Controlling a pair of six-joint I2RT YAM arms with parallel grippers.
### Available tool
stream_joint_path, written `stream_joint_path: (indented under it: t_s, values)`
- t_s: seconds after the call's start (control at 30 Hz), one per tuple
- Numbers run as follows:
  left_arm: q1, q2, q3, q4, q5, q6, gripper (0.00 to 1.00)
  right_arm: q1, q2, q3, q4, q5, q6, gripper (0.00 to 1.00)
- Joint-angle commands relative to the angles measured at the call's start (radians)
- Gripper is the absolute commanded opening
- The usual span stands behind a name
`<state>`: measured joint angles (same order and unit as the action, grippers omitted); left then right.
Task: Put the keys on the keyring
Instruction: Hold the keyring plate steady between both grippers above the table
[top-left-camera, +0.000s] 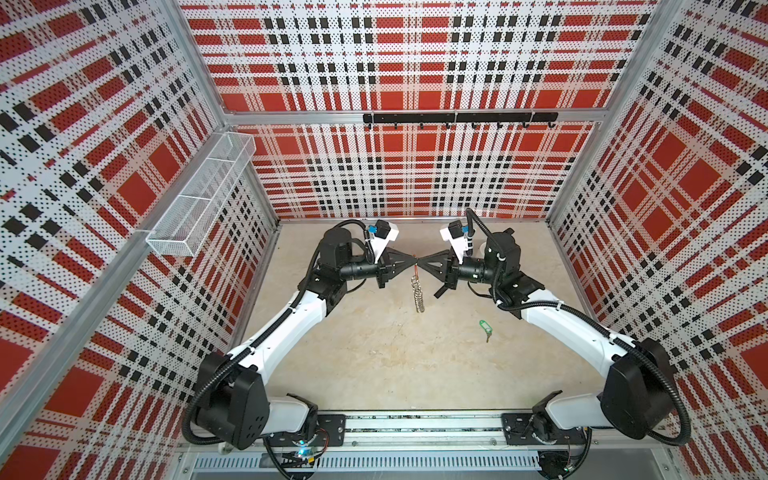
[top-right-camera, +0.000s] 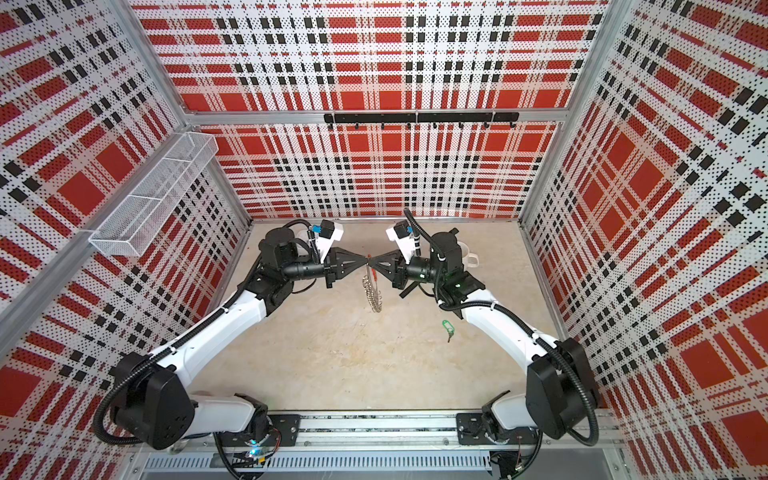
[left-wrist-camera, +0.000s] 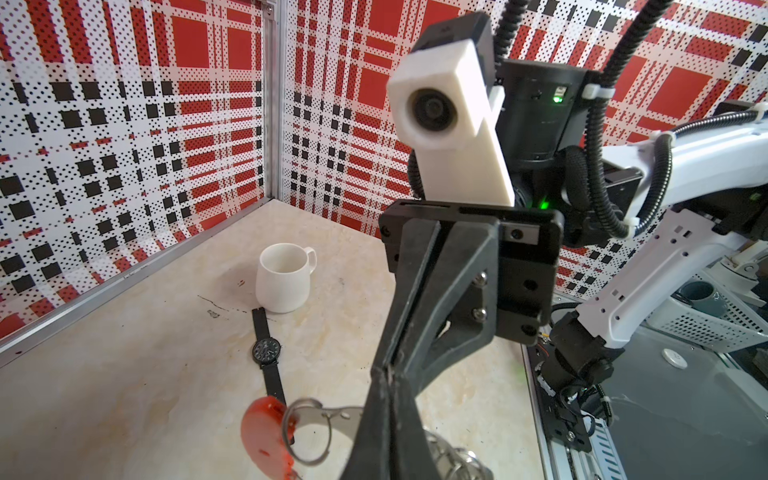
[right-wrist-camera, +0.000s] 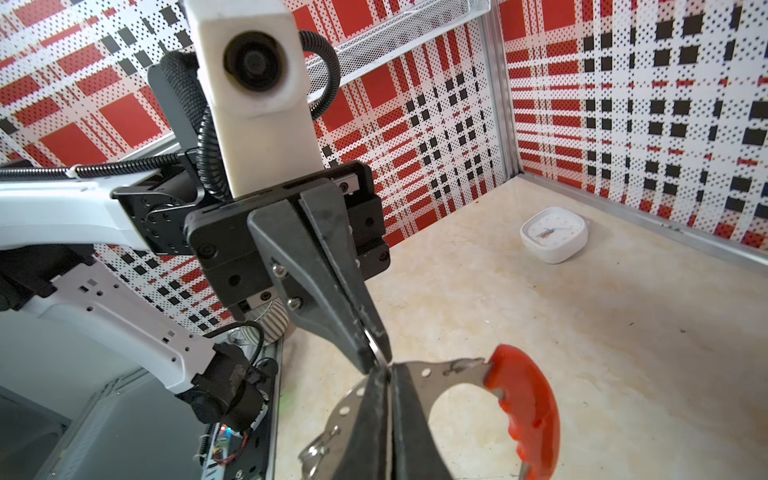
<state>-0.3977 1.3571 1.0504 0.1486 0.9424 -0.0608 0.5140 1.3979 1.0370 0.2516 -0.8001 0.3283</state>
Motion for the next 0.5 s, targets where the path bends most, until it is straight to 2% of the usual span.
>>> stream_joint_path:
  t_s: [0.0, 0.27, 0.3, 0.33, 0.37, 0.47]
  values:
    - [-0.009, 0.005, 0.025, 0.018, 0.034, -0.001, 0.0, -0.003, 0.001, 0.021, 0.033, 0.013, -0.014, 0.0]
    - [-0.009, 0.004, 0.023, 0.015, 0.029, -0.001, 0.0, -0.003, -0.004, 0.003, 0.072, 0.014, 0.009, 0.0]
    - [-0.009, 0.004, 0.022, 0.017, 0.029, -0.002, 0.0, -0.002, -0.004, 0.001, 0.078, 0.011, 0.014, 0.06]
    - [-0.009, 0.005, 0.02, 0.021, 0.031, -0.004, 0.0, -0.002, -0.004, -0.001, 0.083, 0.008, 0.017, 0.18]
    - [-0.01, 0.006, 0.022, 0.022, 0.031, -0.007, 0.0, -0.001, -0.002, -0.002, 0.088, 0.005, 0.021, 0.21]
    - [-0.016, 0.01, 0.022, 0.025, 0.033, -0.013, 0.0, 0.0, 0.008, 0.004, 0.096, 0.001, 0.025, 0.21]
